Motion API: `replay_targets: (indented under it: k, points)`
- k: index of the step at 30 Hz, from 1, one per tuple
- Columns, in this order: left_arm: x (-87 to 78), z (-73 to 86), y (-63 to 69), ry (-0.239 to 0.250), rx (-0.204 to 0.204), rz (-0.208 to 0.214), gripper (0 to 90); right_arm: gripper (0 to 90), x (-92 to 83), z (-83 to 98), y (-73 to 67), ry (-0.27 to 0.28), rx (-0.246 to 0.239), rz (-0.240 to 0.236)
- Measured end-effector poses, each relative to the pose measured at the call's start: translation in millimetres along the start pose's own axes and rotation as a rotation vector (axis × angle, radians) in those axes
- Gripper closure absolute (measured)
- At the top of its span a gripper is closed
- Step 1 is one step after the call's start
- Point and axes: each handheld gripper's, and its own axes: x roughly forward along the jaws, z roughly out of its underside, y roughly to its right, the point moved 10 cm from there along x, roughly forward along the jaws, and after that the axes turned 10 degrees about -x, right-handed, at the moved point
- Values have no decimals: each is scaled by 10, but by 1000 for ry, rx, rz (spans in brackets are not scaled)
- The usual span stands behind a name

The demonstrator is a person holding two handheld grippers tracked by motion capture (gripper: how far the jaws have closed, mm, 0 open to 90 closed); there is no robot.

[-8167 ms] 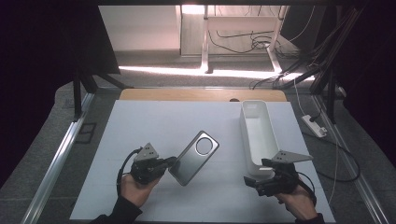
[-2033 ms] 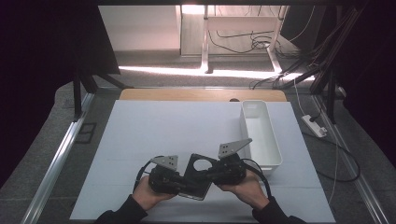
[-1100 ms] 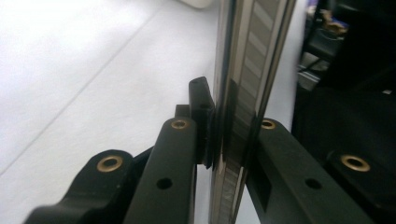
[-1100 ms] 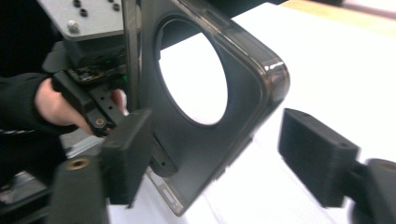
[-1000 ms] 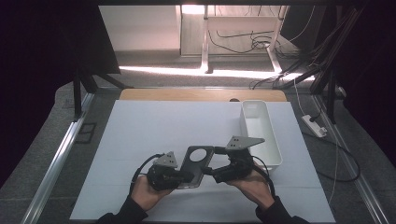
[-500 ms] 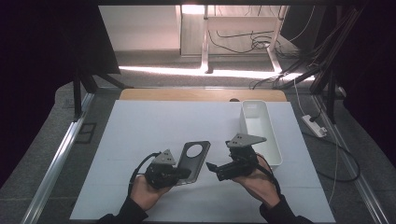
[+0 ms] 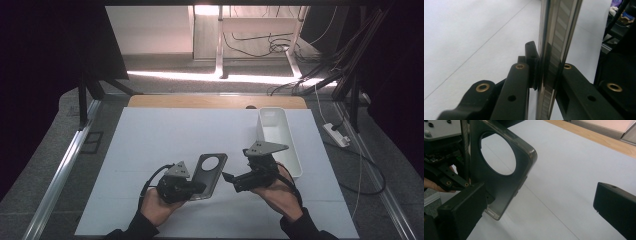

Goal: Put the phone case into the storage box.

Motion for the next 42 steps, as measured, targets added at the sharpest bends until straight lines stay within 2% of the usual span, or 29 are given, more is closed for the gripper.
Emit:
replay_targets:
  k: [3, 8, 11, 14, 15, 16, 19, 23, 29, 42]
  points:
    - [19, 10, 25, -14, 11, 13, 849, 0, -25, -26, 10, -6, -21, 29]
    - [39, 21, 40, -25, 14, 19, 848, 14, -34, -19, 21, -24, -28, 40]
    - [42, 24, 44, -29, 16, 23, 849, 203, -59, -46, 5, -19, -38, 42]
    - [42, 26, 51, -31, 16, 29, 849, 375, -74, -72, -42, -9, -70, 36]
    - [43, 27, 55, -32, 17, 32, 849, 375, -74, -72, -42, -9, -70, 36]
    - [42, 28, 60, -32, 18, 36, 849, 440, -81, -84, -60, -3, -77, 31]
    - [43, 32, 65, -39, 22, 42, 849, 557, -101, -117, -82, 22, -94, 33]
    - [44, 34, 80, -43, 29, 50, 849, 661, -114, -123, -87, 33, -99, 32]
    - [52, 35, 98, -42, 30, 67, 849, 748, -126, -131, -97, 46, -96, 21]
    - [77, 32, 113, -27, 20, 116, 842, 781, -157, -154, -108, 58, -97, 26]
